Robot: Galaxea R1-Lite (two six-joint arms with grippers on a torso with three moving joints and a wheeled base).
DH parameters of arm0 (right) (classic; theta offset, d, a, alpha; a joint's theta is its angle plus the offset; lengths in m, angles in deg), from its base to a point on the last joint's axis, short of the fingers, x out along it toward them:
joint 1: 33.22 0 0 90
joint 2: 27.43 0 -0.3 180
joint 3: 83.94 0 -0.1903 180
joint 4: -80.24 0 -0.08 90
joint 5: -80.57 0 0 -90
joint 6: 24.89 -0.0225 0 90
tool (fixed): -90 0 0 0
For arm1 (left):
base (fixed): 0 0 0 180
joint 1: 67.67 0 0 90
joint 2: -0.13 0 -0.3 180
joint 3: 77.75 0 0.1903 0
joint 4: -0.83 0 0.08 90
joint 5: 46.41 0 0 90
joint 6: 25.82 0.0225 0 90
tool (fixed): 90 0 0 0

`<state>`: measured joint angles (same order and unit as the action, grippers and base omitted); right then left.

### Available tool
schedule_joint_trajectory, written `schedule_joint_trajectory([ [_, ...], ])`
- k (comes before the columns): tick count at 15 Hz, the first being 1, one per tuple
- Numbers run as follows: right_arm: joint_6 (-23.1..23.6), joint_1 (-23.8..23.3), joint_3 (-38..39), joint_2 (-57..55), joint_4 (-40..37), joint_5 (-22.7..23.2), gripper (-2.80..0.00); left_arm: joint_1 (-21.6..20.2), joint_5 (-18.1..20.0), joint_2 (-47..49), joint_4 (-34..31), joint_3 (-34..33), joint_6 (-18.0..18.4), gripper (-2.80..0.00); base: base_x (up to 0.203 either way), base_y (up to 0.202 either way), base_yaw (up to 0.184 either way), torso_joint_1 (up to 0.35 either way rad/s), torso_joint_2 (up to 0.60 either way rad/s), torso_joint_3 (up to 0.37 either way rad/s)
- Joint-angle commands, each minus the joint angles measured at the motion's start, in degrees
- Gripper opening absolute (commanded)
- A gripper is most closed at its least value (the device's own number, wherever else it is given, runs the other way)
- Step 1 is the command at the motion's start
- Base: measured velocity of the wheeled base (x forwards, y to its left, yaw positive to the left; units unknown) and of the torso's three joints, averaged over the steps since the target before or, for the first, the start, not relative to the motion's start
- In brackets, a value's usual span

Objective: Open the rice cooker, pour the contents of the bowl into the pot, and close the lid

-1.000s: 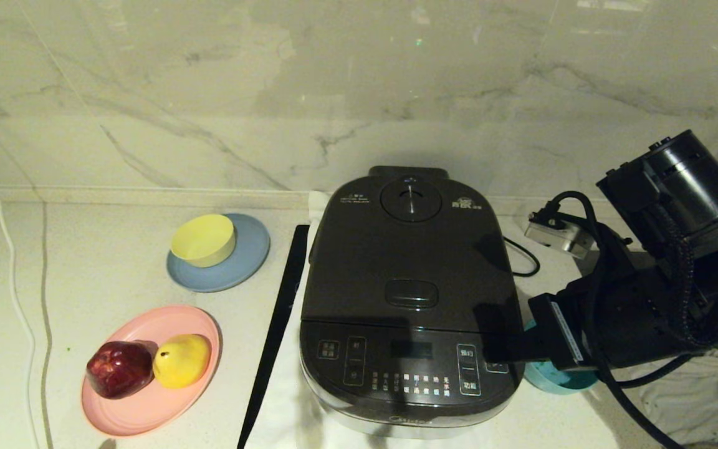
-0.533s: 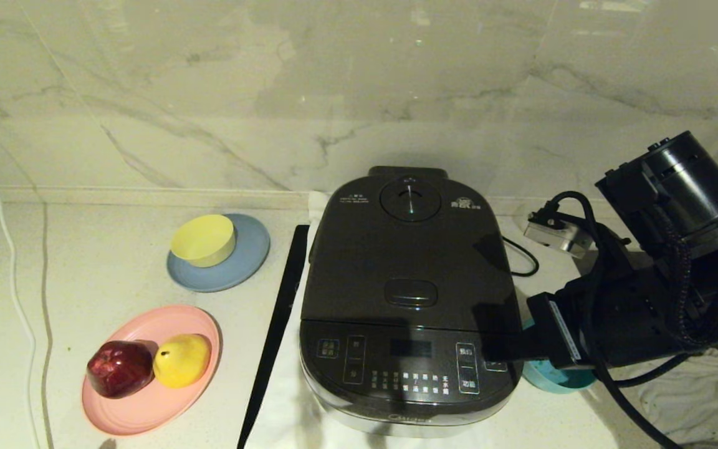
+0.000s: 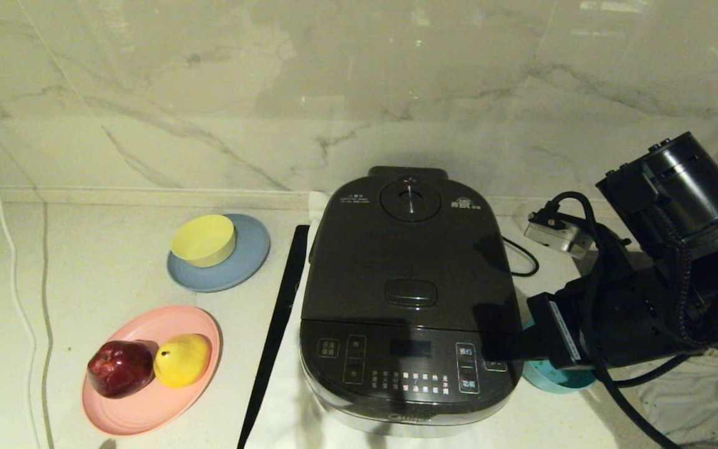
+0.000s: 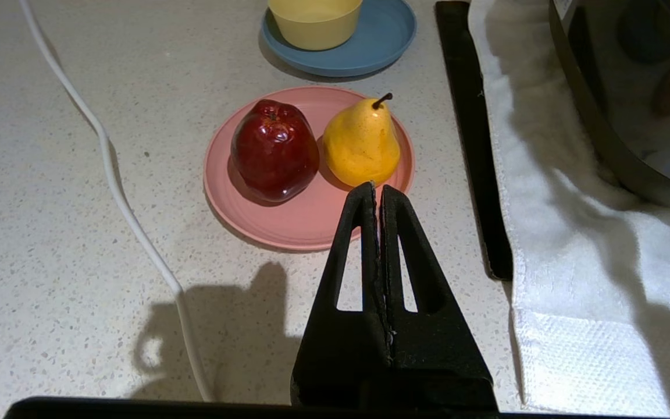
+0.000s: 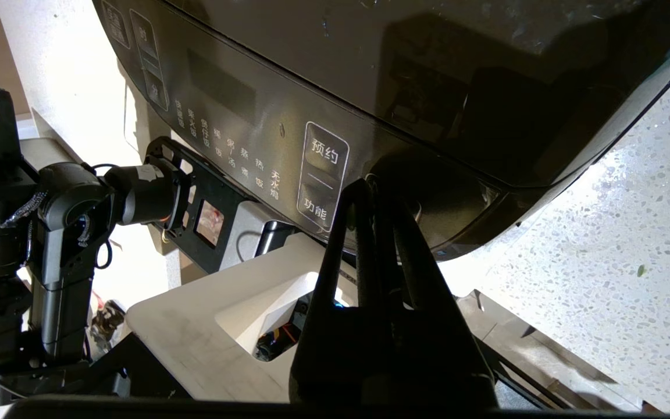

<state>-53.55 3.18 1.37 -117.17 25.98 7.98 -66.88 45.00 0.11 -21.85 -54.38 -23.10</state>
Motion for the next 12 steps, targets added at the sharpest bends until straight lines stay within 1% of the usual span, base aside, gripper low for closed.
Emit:
schedule_joint_trajectory([
  [1,-0.2,-0.1,0.3,-0.3,-0.2,0.1,-2.8,0.0,0.0,0.0,0.0,-0.4,0.0,-2.8,0.0,0.0,0.0,0.0,0.0,0.0],
  [5,-0.3,-0.1,0.7,0.4,0.0,0.1,-2.8,0.0,0.0,0.0,0.0,-0.4,0.0,-2.8,0.0,0.0,0.0,0.0,0.0,0.0],
  [7,-1.8,-0.1,0.1,1.0,0.1,0.0,-2.8,0.0,0.0,0.0,0.0,-0.4,0.0,-2.8,0.0,0.0,0.0,0.0,0.0,0.0],
  [12,-2.3,-0.1,-0.7,6.0,0.1,0.1,-2.8,0.0,0.0,0.0,0.0,-0.4,0.0,-2.8,0.0,0.0,0.0,0.0,0.0,0.0],
])
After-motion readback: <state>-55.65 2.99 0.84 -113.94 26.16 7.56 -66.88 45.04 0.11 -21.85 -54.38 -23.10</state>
